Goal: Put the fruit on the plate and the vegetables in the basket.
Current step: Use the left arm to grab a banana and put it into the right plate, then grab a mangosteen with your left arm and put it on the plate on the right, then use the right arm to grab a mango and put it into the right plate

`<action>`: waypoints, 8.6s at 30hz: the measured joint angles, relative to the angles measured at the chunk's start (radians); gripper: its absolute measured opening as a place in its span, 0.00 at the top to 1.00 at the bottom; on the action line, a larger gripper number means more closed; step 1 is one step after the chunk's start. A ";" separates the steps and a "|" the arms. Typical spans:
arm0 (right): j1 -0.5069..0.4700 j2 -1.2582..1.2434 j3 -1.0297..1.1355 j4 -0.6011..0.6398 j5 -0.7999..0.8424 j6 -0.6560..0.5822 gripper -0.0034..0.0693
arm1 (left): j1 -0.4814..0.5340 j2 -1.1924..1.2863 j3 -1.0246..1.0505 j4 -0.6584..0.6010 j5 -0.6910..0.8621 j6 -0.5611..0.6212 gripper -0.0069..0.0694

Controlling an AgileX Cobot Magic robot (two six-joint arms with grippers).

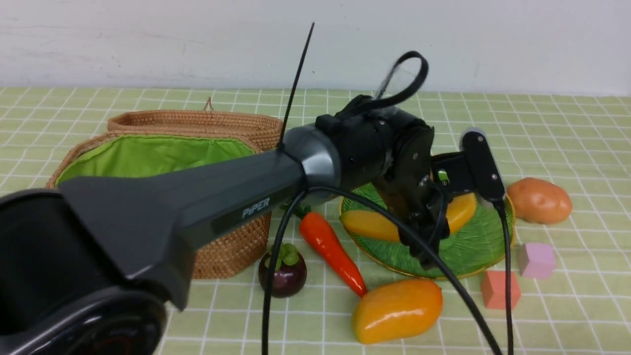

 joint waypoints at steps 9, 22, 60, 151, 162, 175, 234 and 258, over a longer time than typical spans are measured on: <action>0.000 0.010 -0.165 0.000 0.227 -0.154 0.91 | 0.020 0.043 -0.019 -0.037 -0.062 0.045 0.50; 0.000 0.103 -0.190 -0.004 0.250 -0.196 0.92 | 0.021 0.043 -0.022 -0.124 -0.122 0.095 0.34; 0.000 0.241 -0.409 -0.196 0.535 -0.199 0.90 | 0.024 -0.653 0.478 0.018 0.459 -0.926 0.93; 0.000 0.241 -0.409 -0.131 0.561 -0.226 0.83 | 0.026 -0.296 0.586 0.468 0.164 -1.491 0.24; 0.000 0.241 -0.409 -0.123 0.560 -0.226 0.83 | 0.011 -0.483 0.571 0.181 0.154 -1.206 0.24; 0.000 0.241 -0.409 -0.098 0.560 -0.226 0.82 | 0.015 -0.066 -0.016 0.060 0.090 -0.865 0.24; 0.013 1.022 -0.810 -0.130 0.796 -0.186 0.82 | 0.015 -1.346 1.133 0.148 0.053 -1.091 0.93; 0.631 1.547 -1.317 -0.637 0.953 -0.376 0.72 | 0.015 -1.675 1.295 0.205 0.034 -1.078 0.93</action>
